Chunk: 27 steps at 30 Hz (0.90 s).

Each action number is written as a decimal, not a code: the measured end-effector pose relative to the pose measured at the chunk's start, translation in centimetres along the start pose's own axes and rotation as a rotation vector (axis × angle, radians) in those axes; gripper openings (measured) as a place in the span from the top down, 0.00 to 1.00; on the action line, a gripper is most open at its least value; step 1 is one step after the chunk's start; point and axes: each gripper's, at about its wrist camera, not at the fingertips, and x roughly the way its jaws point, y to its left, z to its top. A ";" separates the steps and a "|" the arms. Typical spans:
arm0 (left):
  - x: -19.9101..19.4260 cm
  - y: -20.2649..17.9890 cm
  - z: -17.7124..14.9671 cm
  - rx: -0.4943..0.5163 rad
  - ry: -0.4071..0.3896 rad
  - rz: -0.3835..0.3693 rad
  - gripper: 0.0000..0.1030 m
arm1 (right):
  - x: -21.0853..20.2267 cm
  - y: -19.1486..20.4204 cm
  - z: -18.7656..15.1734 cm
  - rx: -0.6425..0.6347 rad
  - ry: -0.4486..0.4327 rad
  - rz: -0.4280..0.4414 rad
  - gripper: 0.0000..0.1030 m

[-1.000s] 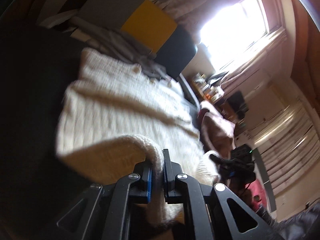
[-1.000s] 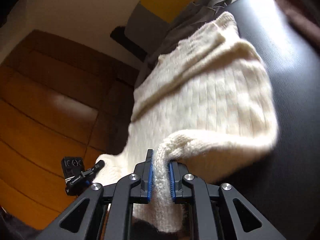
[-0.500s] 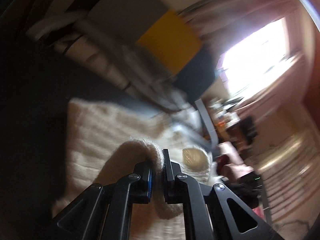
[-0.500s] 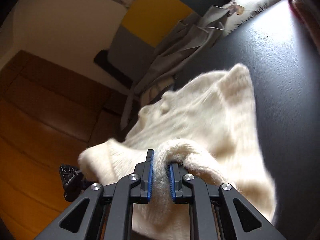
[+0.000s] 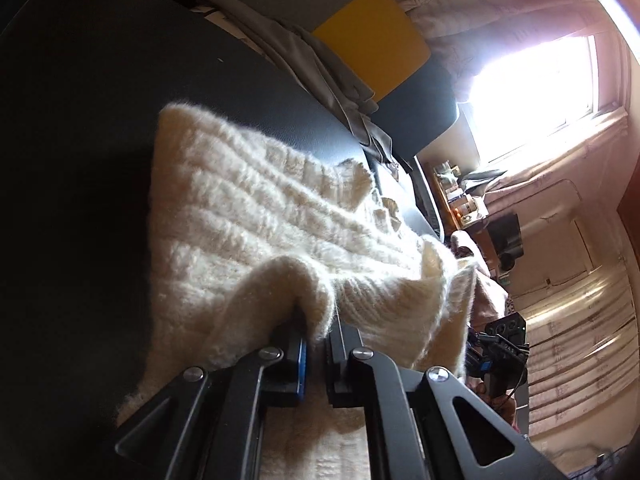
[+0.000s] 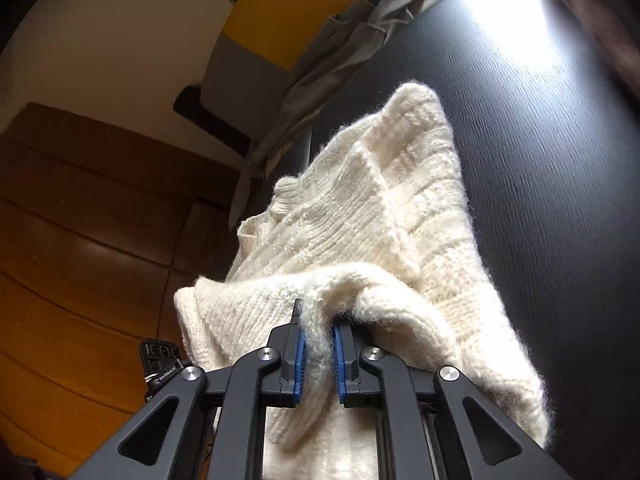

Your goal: Fold clothes

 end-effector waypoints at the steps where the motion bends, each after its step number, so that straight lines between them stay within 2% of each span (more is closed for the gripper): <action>1: -0.6 -0.2 -0.2 -0.002 0.000 -0.003 0.95 | -0.3 0.5 -0.4 -0.001 0.015 0.012 0.85; 2: -1.2 -0.6 -0.1 -0.001 -0.007 -0.010 0.95 | -0.5 1.2 -0.7 -0.027 0.024 0.001 0.82; 5: -2.9 -2.1 0.7 0.011 -0.055 -0.059 0.95 | -0.8 3.3 -0.9 -0.085 0.040 -0.019 0.82; 7: -4.3 -3.2 1.9 0.020 -0.105 -0.119 0.95 | -1.1 4.7 -0.7 -0.119 0.036 -0.010 0.82; 8: -4.9 -3.7 2.6 0.025 -0.128 -0.141 0.95 | -1.8 5.4 -0.7 -0.134 0.027 -0.009 0.82; 11: -5.0 -4.6 5.2 0.041 -0.181 -0.148 0.95 | -3.5 6.8 1.0 -0.135 -0.051 0.065 0.82; 13: -3.7 -4.2 7.0 0.016 -0.183 -0.124 0.95 | -3.5 7.4 3.1 -0.114 -0.107 0.076 0.82; 14: -2.3 -3.5 7.7 -0.011 -0.163 -0.094 0.95 | -3.3 7.1 4.1 -0.092 -0.121 0.088 0.82; 16: 0.6 -2.0 8.9 -0.064 -0.119 -0.025 0.95 | -2.2 5.4 5.9 -0.038 -0.127 0.059 0.82; 19: 4.1 0.4 8.7 -0.111 -0.038 0.089 0.95 | 0.8 1.7 6.6 0.089 -0.068 -0.011 0.82; 21: 4.9 1.8 8.2 -0.159 -0.031 0.069 0.93 | 2.0 -0.2 6.1 0.121 -0.045 -0.038 0.86; 25: 4.0 2.2 8.1 -0.203 -0.069 0.031 0.91 | 1.1 -2.0 5.2 0.212 -0.107 0.084 0.85; 27: 3.1 1.2 7.9 -0.183 -0.085 0.042 0.83 | 0.8 -1.9 4.8 0.215 -0.108 0.099 0.83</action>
